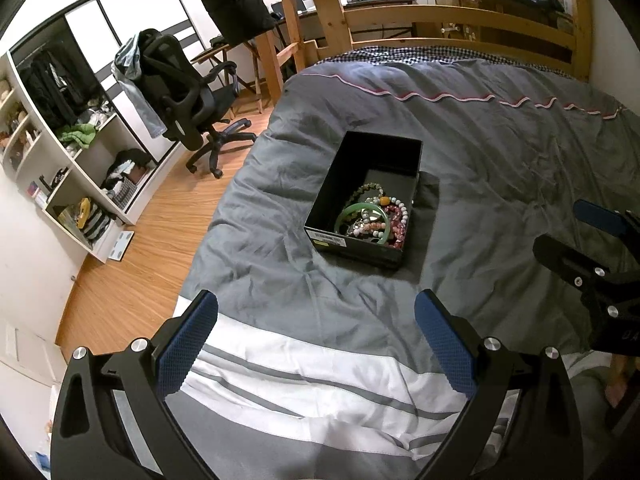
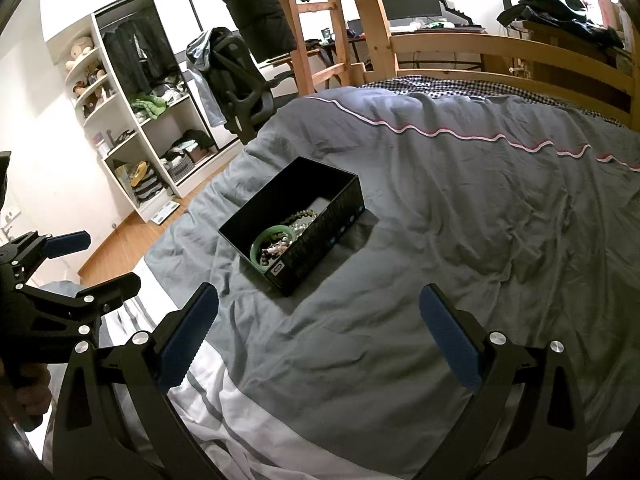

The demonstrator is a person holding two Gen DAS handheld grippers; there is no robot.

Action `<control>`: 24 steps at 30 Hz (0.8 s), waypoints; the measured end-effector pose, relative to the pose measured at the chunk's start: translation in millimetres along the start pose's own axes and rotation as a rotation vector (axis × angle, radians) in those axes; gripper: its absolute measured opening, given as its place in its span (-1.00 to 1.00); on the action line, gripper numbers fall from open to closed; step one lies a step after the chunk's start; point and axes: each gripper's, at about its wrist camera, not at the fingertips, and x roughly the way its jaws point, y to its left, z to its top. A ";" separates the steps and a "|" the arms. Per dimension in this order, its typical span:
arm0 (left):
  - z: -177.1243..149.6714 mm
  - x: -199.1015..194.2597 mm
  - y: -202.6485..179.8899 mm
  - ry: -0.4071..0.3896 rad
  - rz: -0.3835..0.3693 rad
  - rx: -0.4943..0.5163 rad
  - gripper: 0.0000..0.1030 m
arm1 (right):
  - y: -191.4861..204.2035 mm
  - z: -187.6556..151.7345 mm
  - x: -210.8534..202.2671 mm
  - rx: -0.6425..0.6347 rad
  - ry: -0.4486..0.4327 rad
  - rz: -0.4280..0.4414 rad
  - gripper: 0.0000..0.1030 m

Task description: Organize jewelry

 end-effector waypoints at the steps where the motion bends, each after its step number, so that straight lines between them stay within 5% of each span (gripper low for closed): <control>1: -0.7 -0.6 -0.2 0.000 0.001 0.002 0.89 | -0.1 -0.1 0.4 -0.001 0.001 0.000 0.93; 24: -2.3 0.0 -0.7 0.017 0.009 0.011 0.89 | 4.1 -5.1 2.2 -0.008 0.015 0.008 0.93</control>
